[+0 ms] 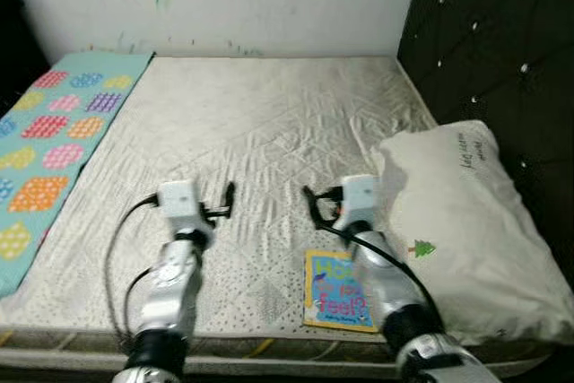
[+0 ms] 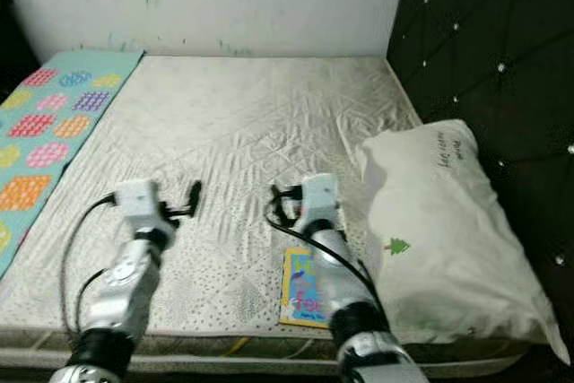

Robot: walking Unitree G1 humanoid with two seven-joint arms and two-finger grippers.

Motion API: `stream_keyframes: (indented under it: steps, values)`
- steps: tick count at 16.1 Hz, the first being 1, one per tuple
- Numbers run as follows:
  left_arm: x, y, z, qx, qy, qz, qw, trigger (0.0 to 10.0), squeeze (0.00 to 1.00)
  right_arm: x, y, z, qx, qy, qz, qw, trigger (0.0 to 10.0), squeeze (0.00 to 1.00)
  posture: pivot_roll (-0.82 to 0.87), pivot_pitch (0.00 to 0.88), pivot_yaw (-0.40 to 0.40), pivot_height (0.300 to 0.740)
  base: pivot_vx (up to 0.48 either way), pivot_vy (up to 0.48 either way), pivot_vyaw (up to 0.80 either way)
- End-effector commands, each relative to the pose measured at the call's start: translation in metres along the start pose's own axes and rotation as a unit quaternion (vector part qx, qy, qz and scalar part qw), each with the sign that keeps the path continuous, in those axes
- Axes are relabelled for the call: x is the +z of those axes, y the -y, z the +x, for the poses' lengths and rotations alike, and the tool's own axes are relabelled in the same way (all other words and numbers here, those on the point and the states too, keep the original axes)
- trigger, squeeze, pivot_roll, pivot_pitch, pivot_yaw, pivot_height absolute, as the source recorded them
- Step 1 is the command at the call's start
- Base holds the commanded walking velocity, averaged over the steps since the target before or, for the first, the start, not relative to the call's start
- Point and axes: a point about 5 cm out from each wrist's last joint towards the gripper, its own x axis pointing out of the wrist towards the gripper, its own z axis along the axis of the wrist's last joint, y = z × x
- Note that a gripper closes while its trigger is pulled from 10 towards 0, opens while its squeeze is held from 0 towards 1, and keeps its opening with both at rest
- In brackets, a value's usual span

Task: Clean up the room

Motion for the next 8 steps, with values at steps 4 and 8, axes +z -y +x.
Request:
stream_keyframes:
  steps: [4,8]
  values:
    - [-0.003,-0.016,-0.008,0.031,-0.012,0.000,0.999,10.0,0.00,0.002,-0.020,0.006,0.034,-0.002,-0.007,0.999,10.0,0.00,-0.05,0.000,-0.050,0.740,0.000,0.000,0.00]
    - [0.001,-0.015,-0.010,0.034,-0.009,-0.010,0.999,10.0,0.00,0.001,-0.004,0.003,0.012,0.000,-0.010,1.000,10.0,0.00,-0.08,0.000,-0.046,0.740,0.000,0.000,0.00]
